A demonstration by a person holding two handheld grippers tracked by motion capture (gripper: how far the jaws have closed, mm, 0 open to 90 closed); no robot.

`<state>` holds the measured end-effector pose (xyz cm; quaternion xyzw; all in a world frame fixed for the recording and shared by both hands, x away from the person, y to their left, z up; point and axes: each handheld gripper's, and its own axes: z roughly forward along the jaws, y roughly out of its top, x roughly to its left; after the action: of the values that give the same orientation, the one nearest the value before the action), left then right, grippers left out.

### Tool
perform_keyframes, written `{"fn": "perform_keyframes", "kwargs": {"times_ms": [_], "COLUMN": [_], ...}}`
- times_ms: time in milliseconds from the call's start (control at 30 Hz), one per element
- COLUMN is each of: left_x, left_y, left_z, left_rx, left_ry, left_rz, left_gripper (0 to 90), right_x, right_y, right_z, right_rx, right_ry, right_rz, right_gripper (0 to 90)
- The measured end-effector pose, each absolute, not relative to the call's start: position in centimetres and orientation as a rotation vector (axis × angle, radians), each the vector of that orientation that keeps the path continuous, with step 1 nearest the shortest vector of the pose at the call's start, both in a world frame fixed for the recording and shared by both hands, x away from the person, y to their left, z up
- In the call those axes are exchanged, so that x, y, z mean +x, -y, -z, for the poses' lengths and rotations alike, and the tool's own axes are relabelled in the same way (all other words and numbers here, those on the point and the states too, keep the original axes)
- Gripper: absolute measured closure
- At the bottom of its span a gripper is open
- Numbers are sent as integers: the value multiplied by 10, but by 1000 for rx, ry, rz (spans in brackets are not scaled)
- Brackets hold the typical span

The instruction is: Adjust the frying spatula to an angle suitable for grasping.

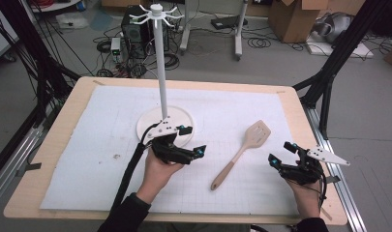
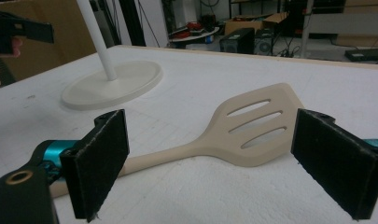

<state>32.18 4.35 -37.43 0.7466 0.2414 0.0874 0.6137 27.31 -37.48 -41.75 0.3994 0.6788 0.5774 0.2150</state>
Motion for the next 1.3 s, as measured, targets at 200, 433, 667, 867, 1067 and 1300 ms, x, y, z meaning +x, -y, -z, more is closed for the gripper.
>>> {"fn": "perform_keyframes", "kwargs": {"times_ms": [200,433,667,867,1067,1300], "left_x": [329,335,337,333,330,327], "left_y": [-13,24,54,77,88,99], "left_z": [375,377,392,410,419,428], "left_rx": [1781,1847,1924,2018,2072,2175], "left_ry": [-560,-575,-604,-626,-657,-659], "left_rz": [-209,-206,-202,-226,-259,-289], "left_gripper": [147,168,196,235,326,488], "right_x": [274,274,274,275,276,276], "right_y": [375,376,377,377,376,376], "right_z": [417,417,416,417,418,418], "right_rx": [1114,1112,1121,1127,1129,1140], "right_ry": [-1880,-1870,-1865,-1870,-1871,-1877], "right_rz": [-1601,-1610,-1611,-1609,-1604,-1598], "right_gripper": [104,104,104,104,104,104]}}
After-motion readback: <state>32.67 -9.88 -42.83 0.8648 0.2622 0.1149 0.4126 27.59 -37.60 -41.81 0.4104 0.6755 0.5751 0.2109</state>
